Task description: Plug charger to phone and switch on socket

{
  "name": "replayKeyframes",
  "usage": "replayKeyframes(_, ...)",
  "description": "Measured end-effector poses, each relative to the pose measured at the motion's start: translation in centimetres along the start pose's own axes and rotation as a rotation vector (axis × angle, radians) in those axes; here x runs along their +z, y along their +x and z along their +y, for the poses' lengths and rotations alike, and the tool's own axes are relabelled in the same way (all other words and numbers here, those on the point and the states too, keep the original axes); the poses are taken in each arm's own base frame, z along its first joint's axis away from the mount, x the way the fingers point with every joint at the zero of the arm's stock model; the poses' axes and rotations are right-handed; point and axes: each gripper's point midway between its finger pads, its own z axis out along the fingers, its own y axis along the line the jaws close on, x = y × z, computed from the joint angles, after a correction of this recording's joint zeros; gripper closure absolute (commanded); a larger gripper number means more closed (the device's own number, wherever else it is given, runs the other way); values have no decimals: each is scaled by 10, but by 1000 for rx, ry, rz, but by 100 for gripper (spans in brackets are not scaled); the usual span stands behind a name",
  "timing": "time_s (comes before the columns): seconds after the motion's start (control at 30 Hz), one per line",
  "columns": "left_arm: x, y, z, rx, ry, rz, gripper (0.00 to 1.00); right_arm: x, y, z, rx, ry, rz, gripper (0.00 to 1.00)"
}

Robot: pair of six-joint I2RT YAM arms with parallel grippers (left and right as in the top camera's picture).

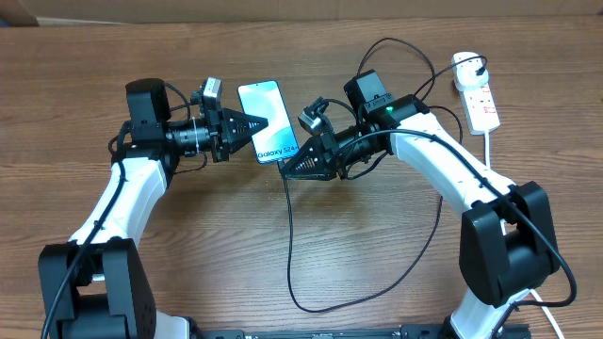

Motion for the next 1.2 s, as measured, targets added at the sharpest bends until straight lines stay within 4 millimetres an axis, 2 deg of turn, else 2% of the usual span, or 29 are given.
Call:
replayKeyframes(0.1,0,1,-1,2,3,5,96,0,0,0,7,1,-1,83)
replayKeyframes(0.33,0,6,-5,2,27,37,96,0,-1,0,-2,1,-3,80)
replayKeyframes(0.63,0,6,-4,6,26,36,96,0,-1,0,9,0,-2,36)
replayKeyframes(0.77,0,5,-3,16,19,26,96,0,0,1,7,-6,1,20)
replayKeyframes(0.83,0,2,-1,30,9,12,96,0,0,1,8,-7,0,14)
replayKeyframes(1.03,0,-6,5,113,-28,-33,96,-5,-3,0,6,-8,-14,9)
replayKeyframes(1.2,0,-7,11,143,-56,-48,96,-31,-15,-4,17,-12,-82,7)
